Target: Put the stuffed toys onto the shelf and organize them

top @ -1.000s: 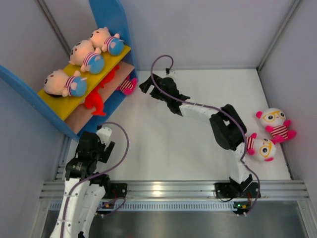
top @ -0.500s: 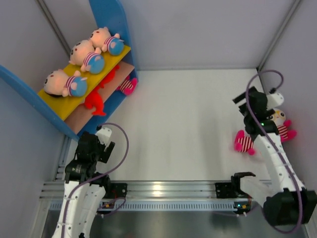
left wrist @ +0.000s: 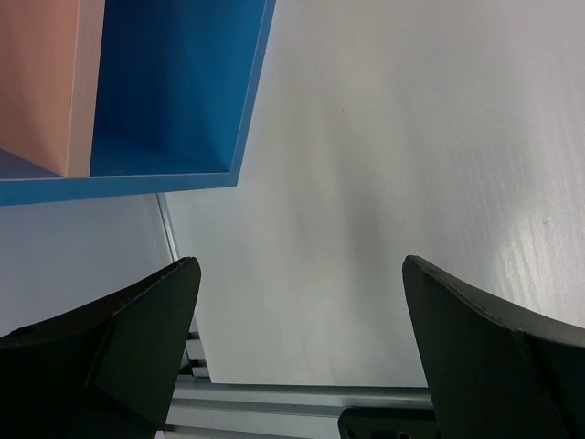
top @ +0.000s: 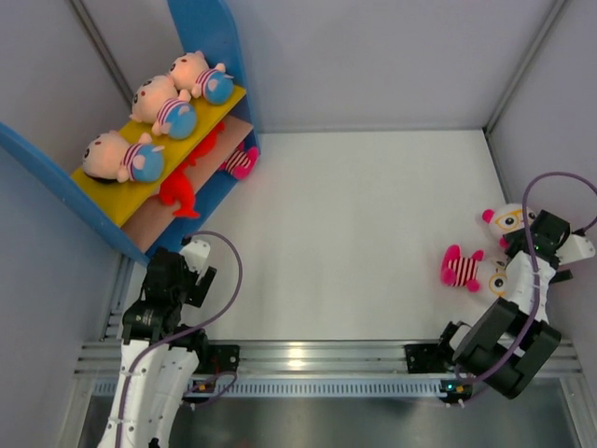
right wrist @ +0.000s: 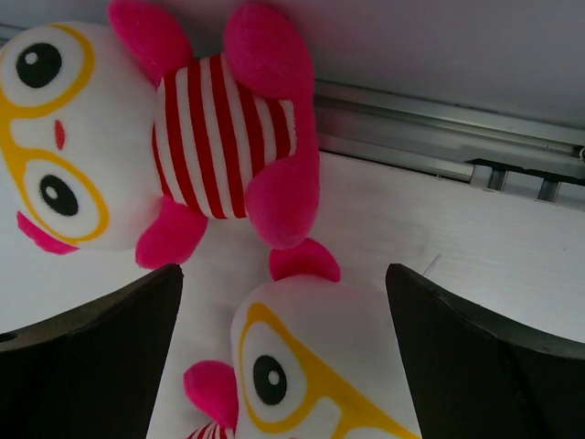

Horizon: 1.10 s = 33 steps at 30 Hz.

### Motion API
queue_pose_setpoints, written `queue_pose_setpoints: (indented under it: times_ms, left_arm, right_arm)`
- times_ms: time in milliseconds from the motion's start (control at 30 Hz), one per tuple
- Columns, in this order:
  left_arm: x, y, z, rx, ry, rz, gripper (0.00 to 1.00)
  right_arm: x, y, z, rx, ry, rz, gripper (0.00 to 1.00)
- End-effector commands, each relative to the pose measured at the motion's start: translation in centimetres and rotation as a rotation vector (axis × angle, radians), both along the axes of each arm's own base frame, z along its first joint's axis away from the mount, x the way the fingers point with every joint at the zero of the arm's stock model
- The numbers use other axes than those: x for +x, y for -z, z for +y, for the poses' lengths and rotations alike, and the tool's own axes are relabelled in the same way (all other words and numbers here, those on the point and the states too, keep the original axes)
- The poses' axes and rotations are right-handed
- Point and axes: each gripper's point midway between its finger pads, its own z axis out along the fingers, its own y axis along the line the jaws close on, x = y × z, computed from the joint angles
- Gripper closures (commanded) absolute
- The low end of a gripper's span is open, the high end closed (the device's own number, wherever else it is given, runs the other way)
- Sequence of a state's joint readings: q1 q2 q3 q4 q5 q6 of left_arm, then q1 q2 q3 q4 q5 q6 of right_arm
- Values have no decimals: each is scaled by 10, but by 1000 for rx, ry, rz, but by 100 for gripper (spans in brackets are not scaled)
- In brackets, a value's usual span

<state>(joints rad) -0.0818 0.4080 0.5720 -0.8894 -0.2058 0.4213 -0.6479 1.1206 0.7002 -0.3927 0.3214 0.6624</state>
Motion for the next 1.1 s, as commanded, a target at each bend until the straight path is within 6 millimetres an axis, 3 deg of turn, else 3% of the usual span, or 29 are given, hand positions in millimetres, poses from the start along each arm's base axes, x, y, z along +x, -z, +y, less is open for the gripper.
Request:
queue_pose_setpoints:
  times_ms: [0, 400, 533, 700, 800, 833, 900, 933, 1000, 1033, 1067]
  left_arm:
    - [10, -9, -1, -5, 0, -48, 2]
    - [11, -5, -1, -3, 3, -23, 2]
    - [11, -4, -1, -2, 5, -12, 2]
    - [11, -1, 1, 0, -4, 3, 2]
    - [11, -1, 1, 0, -7, 6, 2]
    - [11, -1, 2, 0, -10, 8, 2]
    - [10, 0, 2, -1, -14, 9, 2]
    - [10, -1, 2, -1, -14, 7, 2]
    - [11, -1, 2, -2, -15, 8, 2]
    - [10, 0, 3, -2, -18, 9, 2]
    - [10, -1, 3, -1, -17, 6, 2]
  right_arm:
    - [19, -16, -14, -72, -38, -72, 6]
    - [33, 7, -53, -76, -53, -11, 4]
    - [50, 5, -59, -88, -109, -61, 3]
    - [72, 16, -60, -75, -198, -104, 6]
    - [76, 22, -61, -66, -224, -94, 26]
    - [76, 23, -62, -68, -229, -89, 44]
    - [78, 22, -62, -71, -246, -85, 60]
    - [80, 21, -60, -70, -259, -94, 75]
    - [82, 11, -60, -78, -263, -120, 93]
    - [83, 7, -59, -77, -263, -129, 100]
    - [87, 2, -55, -84, -273, -135, 100]
